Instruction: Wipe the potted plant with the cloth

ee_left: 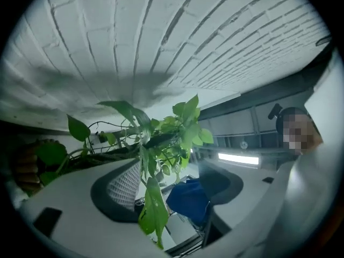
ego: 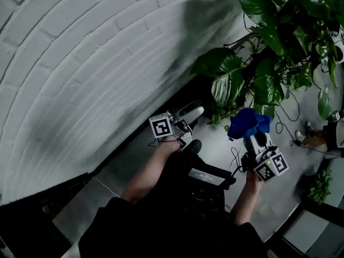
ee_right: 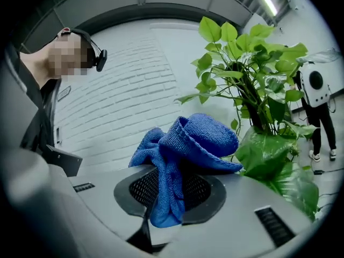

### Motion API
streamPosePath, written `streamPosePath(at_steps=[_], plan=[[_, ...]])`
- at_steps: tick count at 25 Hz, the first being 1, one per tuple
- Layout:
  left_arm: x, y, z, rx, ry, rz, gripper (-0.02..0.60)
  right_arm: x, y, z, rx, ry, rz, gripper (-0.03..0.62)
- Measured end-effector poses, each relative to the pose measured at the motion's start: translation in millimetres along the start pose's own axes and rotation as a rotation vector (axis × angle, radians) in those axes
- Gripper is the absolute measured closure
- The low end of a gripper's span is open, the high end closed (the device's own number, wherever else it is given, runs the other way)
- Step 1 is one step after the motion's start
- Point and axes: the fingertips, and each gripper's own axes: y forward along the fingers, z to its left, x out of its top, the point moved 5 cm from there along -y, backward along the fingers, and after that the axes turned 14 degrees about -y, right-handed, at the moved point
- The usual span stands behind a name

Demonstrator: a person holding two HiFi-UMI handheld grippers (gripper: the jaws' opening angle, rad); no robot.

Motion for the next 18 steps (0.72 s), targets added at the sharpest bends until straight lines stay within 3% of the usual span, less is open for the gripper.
streamPosePath(at_steps=[3,6,11,16,18], plan=[[-3,12,20,0.011,-0.074,-0.022,0.207,-5,-4,-15,-0.008,0.02,-0.014,0.487],[2,31,29,0.025,-0.068,-0.011,0.183,-5,-1,-33,-0.013,0.033,-0.047,0.487],[12,77,49,0.06,-0.036,0.014,0.183,0,5,-73,-0.02,0.017,-0.08,0.487],[17,111,65,0.099,-0.007,0.042,0.187,20,30,-112,-0.009,-0.09,-0.099,0.487],[15,112,65,0.086,-0.017,0.057,0.247,20,48,-123,0.006,-0.09,-0.089,0.487]])
